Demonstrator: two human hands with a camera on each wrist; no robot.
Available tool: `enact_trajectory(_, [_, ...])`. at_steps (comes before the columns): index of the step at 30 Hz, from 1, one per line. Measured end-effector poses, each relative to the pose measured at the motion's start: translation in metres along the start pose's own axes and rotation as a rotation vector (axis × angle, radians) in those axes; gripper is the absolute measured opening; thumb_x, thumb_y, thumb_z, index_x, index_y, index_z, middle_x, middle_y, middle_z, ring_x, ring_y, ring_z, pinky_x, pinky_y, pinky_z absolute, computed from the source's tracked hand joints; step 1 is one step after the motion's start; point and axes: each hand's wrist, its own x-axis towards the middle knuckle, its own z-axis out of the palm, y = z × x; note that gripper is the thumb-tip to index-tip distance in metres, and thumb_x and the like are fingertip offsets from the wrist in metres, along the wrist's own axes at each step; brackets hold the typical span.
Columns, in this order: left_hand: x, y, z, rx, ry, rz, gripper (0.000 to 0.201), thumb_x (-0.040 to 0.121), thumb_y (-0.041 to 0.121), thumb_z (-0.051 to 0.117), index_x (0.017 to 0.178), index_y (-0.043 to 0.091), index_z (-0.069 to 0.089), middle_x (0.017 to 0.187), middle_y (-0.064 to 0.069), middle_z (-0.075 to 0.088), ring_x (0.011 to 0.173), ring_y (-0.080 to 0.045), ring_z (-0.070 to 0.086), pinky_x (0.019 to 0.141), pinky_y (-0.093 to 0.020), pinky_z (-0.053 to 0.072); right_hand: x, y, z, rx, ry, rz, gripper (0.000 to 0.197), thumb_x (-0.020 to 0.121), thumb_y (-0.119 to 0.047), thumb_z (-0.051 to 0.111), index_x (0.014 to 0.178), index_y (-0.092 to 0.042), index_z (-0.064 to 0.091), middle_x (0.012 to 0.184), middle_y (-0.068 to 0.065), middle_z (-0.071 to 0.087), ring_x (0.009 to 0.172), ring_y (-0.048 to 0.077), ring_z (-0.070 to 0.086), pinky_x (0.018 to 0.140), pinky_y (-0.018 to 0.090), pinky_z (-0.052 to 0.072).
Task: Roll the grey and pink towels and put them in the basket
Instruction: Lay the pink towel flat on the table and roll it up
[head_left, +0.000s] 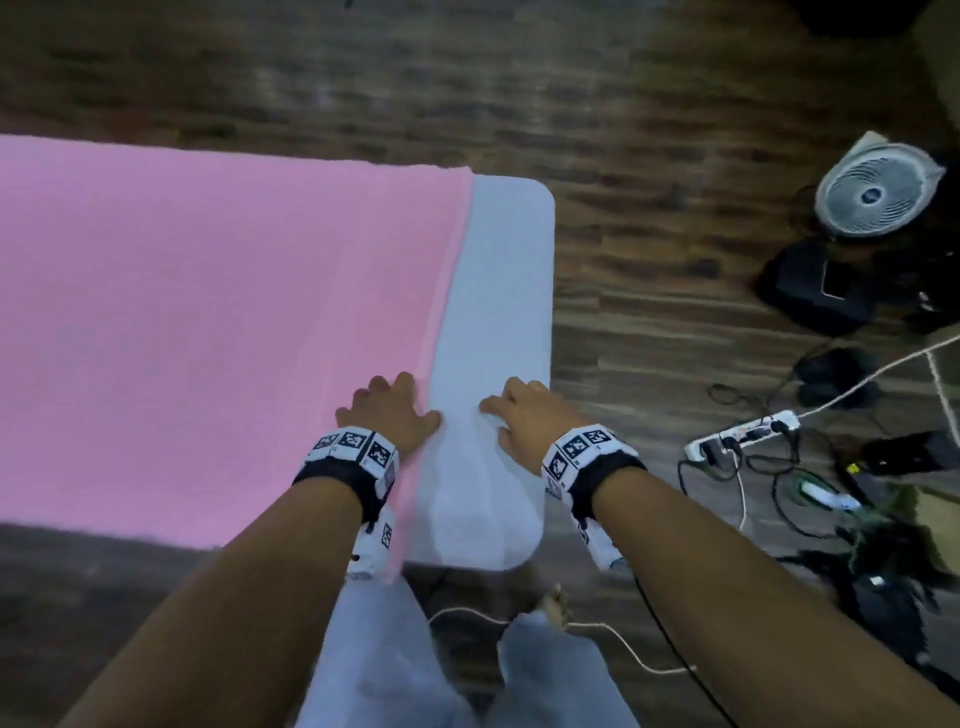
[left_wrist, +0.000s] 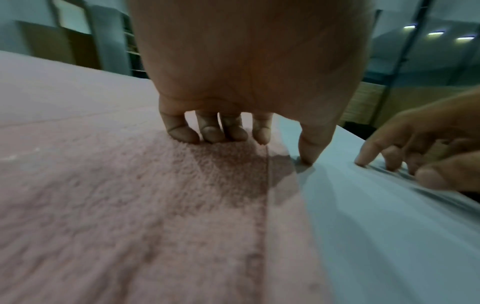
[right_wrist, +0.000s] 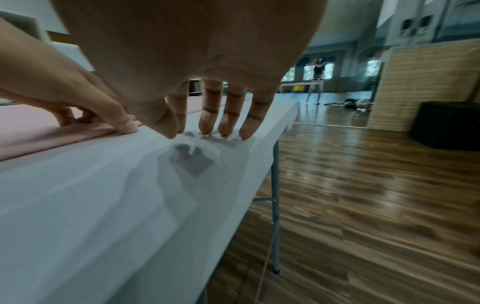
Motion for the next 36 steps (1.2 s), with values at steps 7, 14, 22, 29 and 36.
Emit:
enact_trajectory(7, [-0.013, 0.010, 0.002, -0.169, 0.010, -0.144, 0.042, 0.084, 0.045, 0.054, 0.117, 0.023, 0.042, 0.118, -0.007, 0.043, 0.111, -0.031, 0.043, 0.091, -0.046, 0.042, 0.043, 0.021, -0.021, -0.091, -0.060, -0.196, 0.031, 0.093, -0.025, 0.044, 0.123, -0.023, 0.049, 0.120, 0.004, 0.045, 0.105, 0.026, 0.045, 0.079, 0.034, 0.038])
enact_trajectory(14, [-0.008, 0.004, 0.005, -0.274, 0.012, -0.179, 0.033, 0.079, 0.045, 0.060, 0.099, 0.028, 0.039, 0.113, -0.003, 0.043, 0.109, -0.028, 0.042, 0.091, -0.047, 0.040, 0.105, 0.031, -0.052, -0.237, -0.096, -0.234, 0.030, 0.091, -0.027, 0.045, 0.121, -0.025, 0.047, 0.117, 0.003, 0.047, 0.103, 0.026, 0.049, 0.079, 0.038, 0.045])
enact_trajectory(22, [-0.009, 0.005, 0.003, -0.343, -0.011, -0.198, 0.030, 0.080, 0.041, 0.059, 0.099, 0.027, 0.042, 0.112, -0.002, 0.045, 0.109, -0.027, 0.042, 0.092, -0.047, 0.039, 0.138, 0.021, -0.072, -0.324, -0.153, -0.299, 0.039, 0.092, -0.024, 0.048, 0.131, -0.025, 0.043, 0.128, 0.003, 0.045, 0.112, 0.026, 0.048, 0.087, 0.040, 0.048])
enact_trajectory(29, [-0.002, 0.010, 0.003, -0.358, -0.003, -0.278, 0.035, 0.079, 0.047, 0.054, 0.105, 0.025, 0.046, 0.115, -0.001, 0.046, 0.110, -0.026, 0.042, 0.091, -0.048, 0.038, 0.175, 0.013, -0.089, -0.444, -0.157, -0.525, 0.023, 0.086, -0.019, 0.052, 0.108, -0.026, 0.051, 0.117, 0.002, 0.047, 0.099, 0.025, 0.050, 0.079, 0.038, 0.049])
enact_trajectory(36, [0.008, 0.025, -0.005, -0.434, 0.029, -0.507, 0.035, 0.076, 0.051, 0.057, 0.095, 0.021, 0.052, 0.106, -0.002, 0.051, 0.104, -0.027, 0.044, 0.088, -0.050, 0.038, 0.229, 0.013, -0.099, -0.556, -0.171, -0.940, 0.018, 0.090, -0.039, 0.052, 0.104, -0.028, 0.056, 0.099, 0.000, 0.051, 0.086, 0.024, 0.051, 0.071, 0.032, 0.039])
